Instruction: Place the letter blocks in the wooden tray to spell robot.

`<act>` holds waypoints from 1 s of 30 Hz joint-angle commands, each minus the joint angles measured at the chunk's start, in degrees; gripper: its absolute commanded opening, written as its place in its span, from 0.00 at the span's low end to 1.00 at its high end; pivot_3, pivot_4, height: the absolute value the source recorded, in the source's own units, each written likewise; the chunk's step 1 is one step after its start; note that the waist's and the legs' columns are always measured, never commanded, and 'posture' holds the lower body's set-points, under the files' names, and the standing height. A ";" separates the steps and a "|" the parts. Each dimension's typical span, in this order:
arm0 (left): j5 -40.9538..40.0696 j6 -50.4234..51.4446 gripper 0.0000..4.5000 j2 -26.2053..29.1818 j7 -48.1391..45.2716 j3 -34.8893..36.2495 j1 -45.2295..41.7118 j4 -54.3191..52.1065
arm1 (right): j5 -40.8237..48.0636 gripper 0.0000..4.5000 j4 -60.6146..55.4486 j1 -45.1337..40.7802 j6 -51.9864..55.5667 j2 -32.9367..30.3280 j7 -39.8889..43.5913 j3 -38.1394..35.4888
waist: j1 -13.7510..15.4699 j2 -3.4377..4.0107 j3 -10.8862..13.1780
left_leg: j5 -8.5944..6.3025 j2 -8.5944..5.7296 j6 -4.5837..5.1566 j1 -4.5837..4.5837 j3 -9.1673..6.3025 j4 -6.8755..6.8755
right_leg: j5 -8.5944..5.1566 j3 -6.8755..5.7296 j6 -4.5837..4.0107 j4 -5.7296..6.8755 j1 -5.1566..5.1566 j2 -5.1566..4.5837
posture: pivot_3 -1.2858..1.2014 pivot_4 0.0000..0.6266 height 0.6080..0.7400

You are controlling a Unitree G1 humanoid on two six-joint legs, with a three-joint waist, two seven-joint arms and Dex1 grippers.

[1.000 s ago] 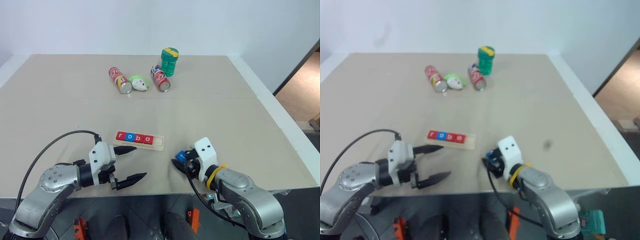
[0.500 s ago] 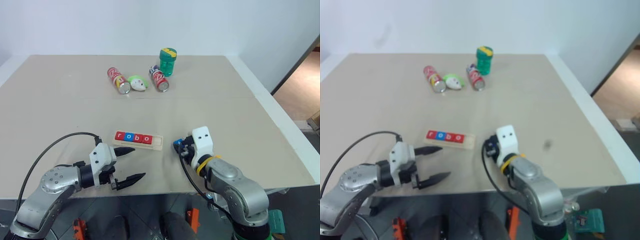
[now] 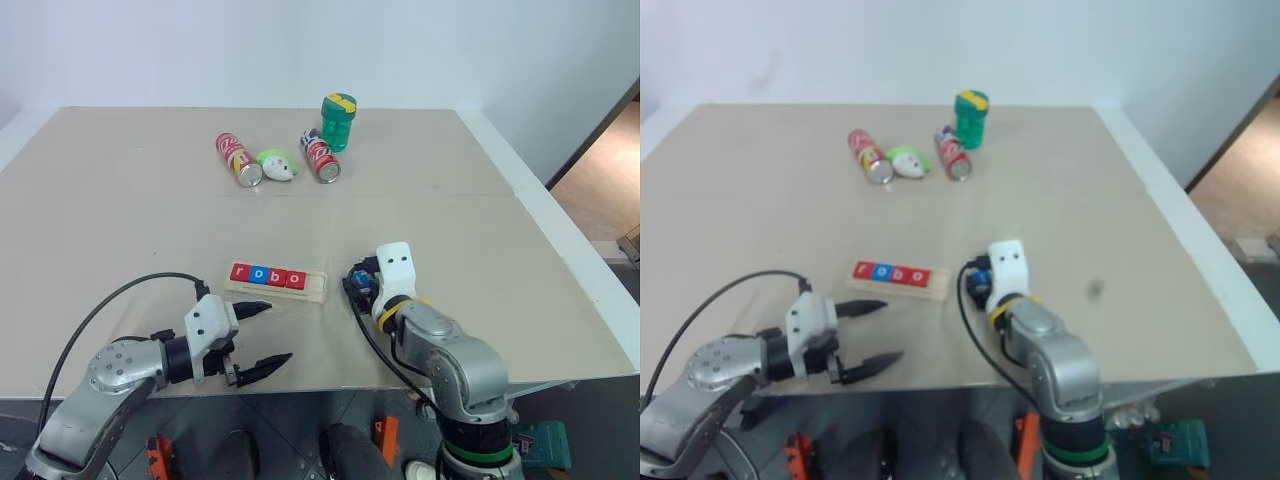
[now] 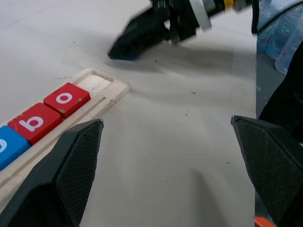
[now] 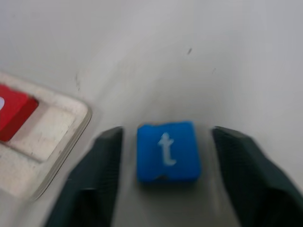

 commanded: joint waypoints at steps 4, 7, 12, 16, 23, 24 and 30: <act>0.45 -1.67 1.00 -0.21 -0.83 -0.88 -0.59 -0.73 | 6.36 1.00 8.09 -9.17 -10.10 -17.00 21.24 -5.01 | 0.01 -0.02 -0.01 | 0.00 -0.05 0.01 0.03 -0.02 0.09 | -0.06 -0.04 -0.11 -0.06 0.11 -0.02 | 0.52 0.24 0.99; 0.49 -2.36 1.00 -0.49 -1.77 -1.65 -1.78 -0.12 | 7.27 1.00 22.81 -12.06 -26.32 -25.08 42.36 -0.66 | 0.00 0.00 0.00 | 0.01 -0.07 0.02 0.07 0.02 0.08 | -0.06 -0.02 -0.12 -0.07 0.13 0.00 | 0.52 0.24 0.99; -0.43 -1.58 1.00 -1.51 -1.37 -1.88 -3.70 -0.09 | 3.69 1.00 42.57 -16.13 -49.18 -29.11 67.21 7.43 | -0.08 0.03 0.03 | -0.08 0.01 0.16 0.13 -0.02 0.03 | 0.01 -0.04 0.05 -0.05 0.16 0.11 | 0.52 0.24 0.99; -0.49 -1.12 1.00 -1.93 -1.18 -1.79 -4.19 -0.26 | -0.22 1.00 58.20 -22.30 -63.30 -26.85 74.67 10.40 | -0.18 0.12 0.08 | -0.10 0.02 0.20 0.15 -0.01 0.03 | 0.01 -0.02 0.04 -0.02 0.16 0.14 | 0.52 0.24 0.99; 0.17 -0.97 1.00 -2.15 0.16 -1.77 -3.56 -0.77 | -5.20 1.00 77.30 -29.14 -77.54 -21.97 76.75 10.50 | -0.08 0.12 0.08 | -0.10 -0.01 0.19 0.18 0.00 0.07 | 0.15 0.00 -0.14 -0.01 0.25 0.09 | 0.52 0.24 0.99; 0.22 -0.95 1.00 -2.11 0.36 -1.77 -3.34 -0.88 | -5.30 1.00 78.52 -29.33 -78.39 -21.45 76.82 10.14 | -0.06 0.12 0.08 | -0.10 -0.04 0.20 0.19 0.00 0.08 | 0.20 0.00 -0.22 -0.01 0.27 0.06 | 0.52 0.24 0.99; 0.22 -0.73 1.00 -1.86 1.04 -1.69 -2.19 -1.43 | -5.71 0.94 79.66 -26.76 -78.69 -20.09 76.37 9.37 | -0.02 0.13 0.09 | -0.10 -0.08 0.19 0.21 0.01 0.11 | 0.21 0.03 -0.20 -0.01 0.31 0.01 | 0.52 0.24 0.99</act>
